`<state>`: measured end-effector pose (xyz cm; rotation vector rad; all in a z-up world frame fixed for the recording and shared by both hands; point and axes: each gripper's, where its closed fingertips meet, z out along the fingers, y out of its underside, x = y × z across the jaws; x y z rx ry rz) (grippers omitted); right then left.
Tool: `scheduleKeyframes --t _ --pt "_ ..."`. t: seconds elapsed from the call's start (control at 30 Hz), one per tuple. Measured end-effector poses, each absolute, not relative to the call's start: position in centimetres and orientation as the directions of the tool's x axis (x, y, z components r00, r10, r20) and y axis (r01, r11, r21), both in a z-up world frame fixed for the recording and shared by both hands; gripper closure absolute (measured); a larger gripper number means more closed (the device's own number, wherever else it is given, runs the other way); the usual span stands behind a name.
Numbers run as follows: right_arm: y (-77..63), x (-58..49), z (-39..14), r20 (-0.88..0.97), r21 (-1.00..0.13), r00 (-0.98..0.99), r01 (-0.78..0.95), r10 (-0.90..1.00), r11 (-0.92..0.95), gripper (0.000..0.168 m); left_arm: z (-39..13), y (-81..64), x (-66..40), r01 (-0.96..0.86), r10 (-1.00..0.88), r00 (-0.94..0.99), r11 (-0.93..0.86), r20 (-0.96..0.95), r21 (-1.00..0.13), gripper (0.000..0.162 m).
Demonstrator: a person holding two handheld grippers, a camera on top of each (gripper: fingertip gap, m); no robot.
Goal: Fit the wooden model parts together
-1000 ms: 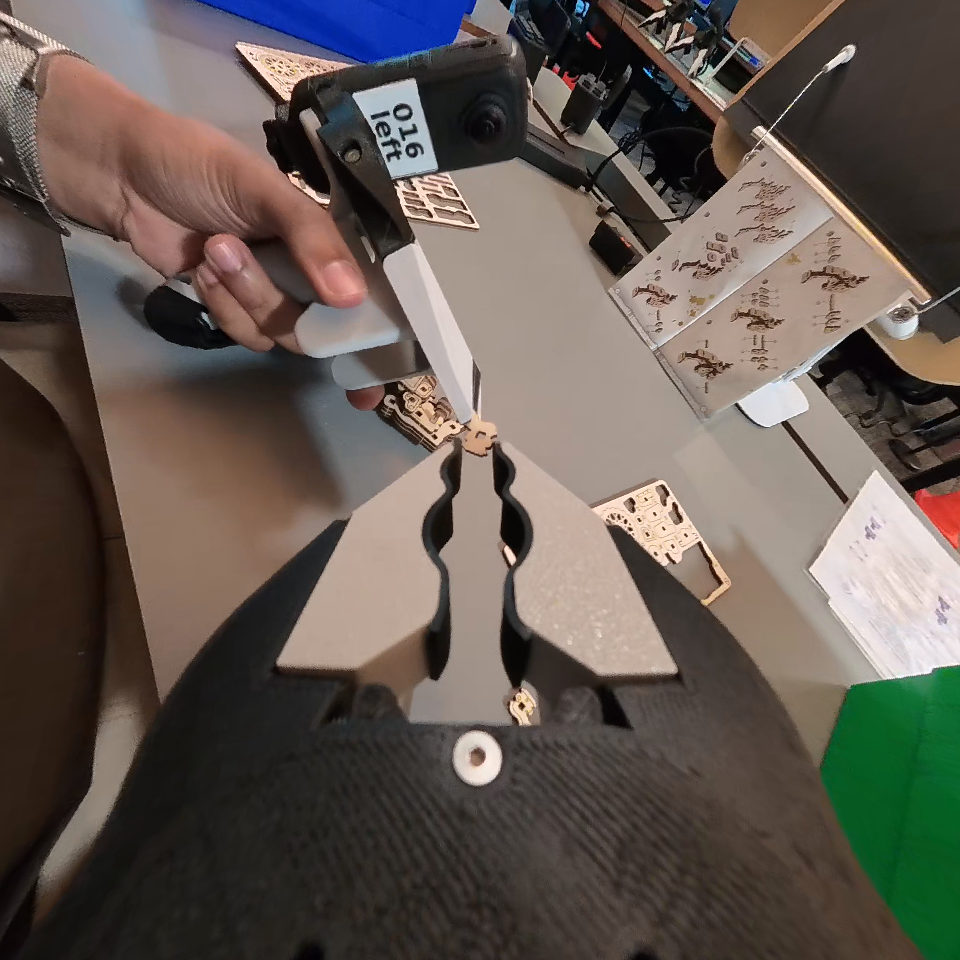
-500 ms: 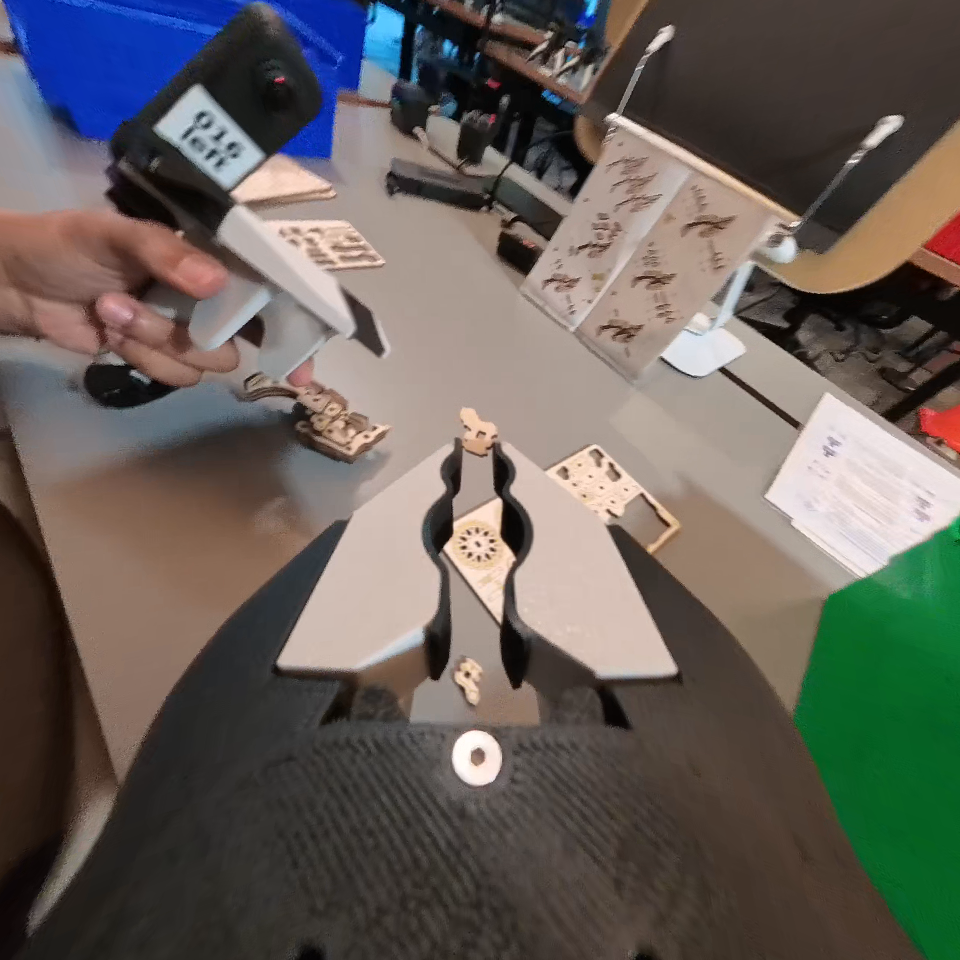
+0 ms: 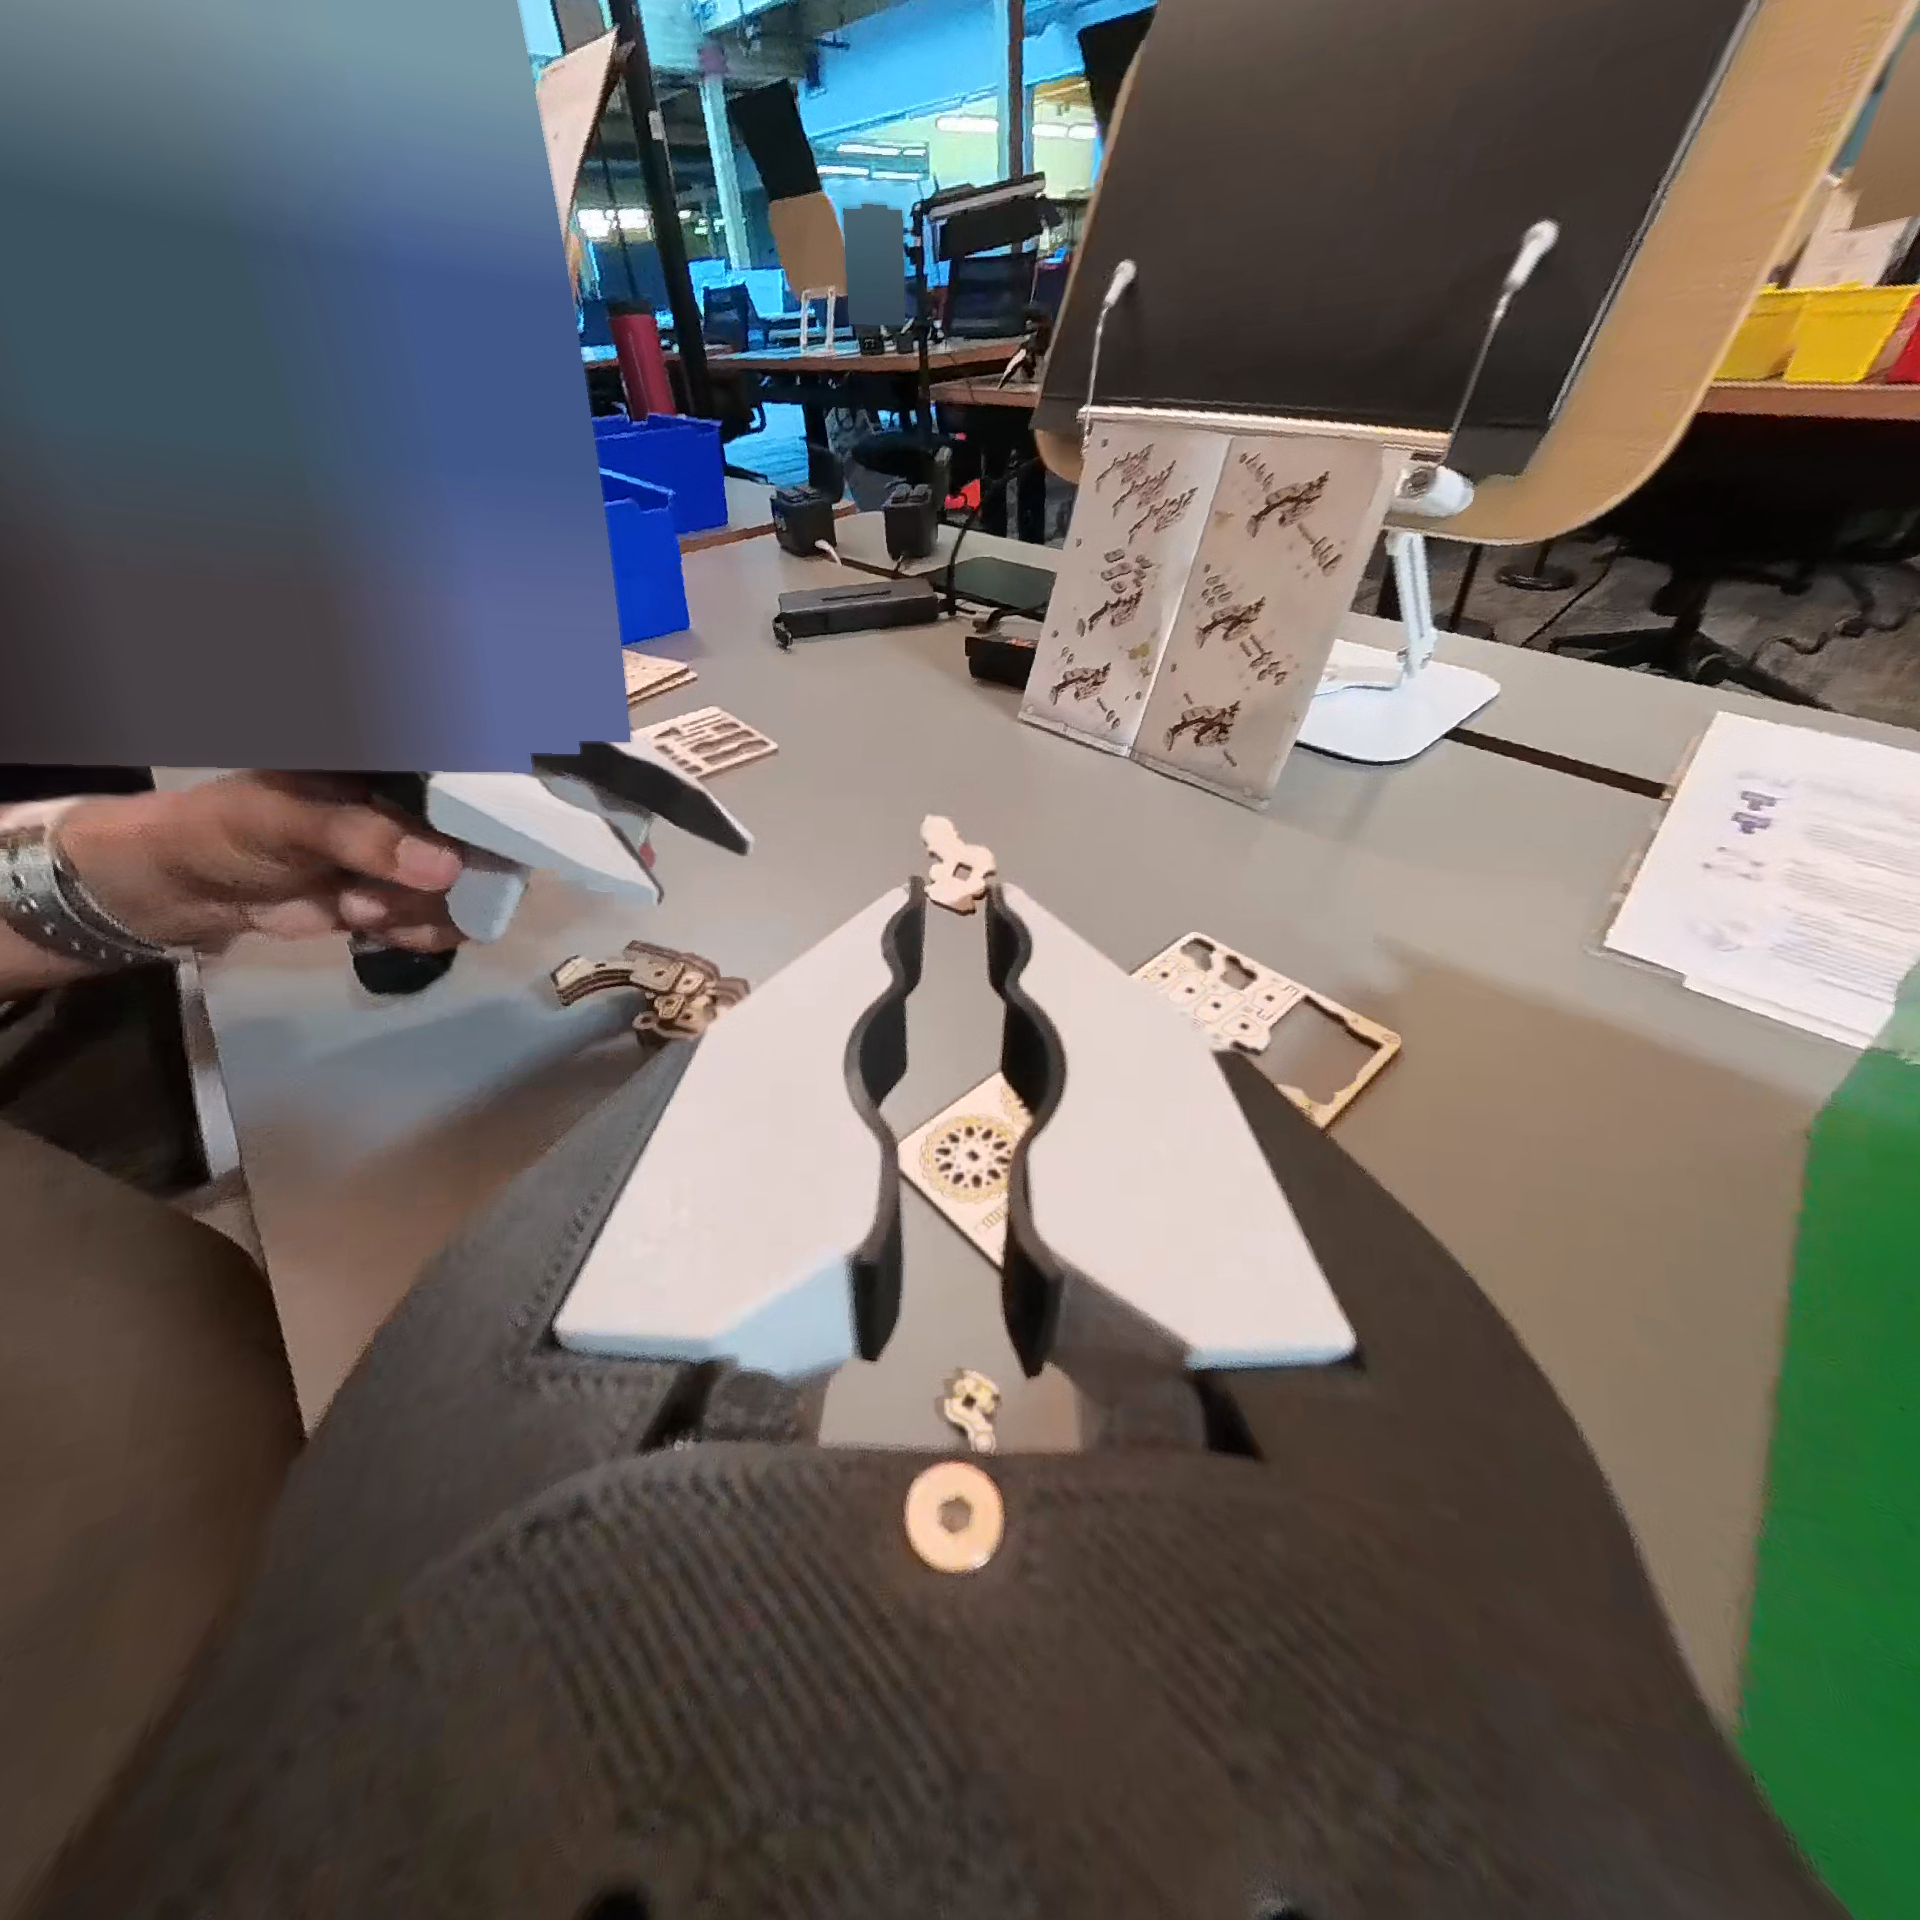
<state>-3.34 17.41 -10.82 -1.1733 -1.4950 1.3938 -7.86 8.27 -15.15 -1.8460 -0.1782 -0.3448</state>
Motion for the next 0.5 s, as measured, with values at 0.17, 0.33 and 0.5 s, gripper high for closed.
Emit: scheduleKeyframes --t 0.17,0.33,0.5 --pt "15.9 -3.7 -11.7 -0.055 -0.988 -0.329 0.155 0.943 -0.004 0.158 -18.1 7.2 -7.7 0.192 -0.029 0.971 -0.486 0.235 -0.853 0.116" --pt "15.3 -3.7 -12.1 -0.085 -0.984 -0.355 0.175 0.931 -0.023 0.158 -21.1 6.2 -9.0 0.078 0.012 0.996 -0.624 0.090 -0.777 0.102" --pt "15.0 -3.8 -12.6 -0.136 -0.977 -0.376 0.204 0.916 -0.062 0.159 -22.7 5.7 -9.0 0.094 0.007 0.993 -0.672 0.121 -0.734 0.093"
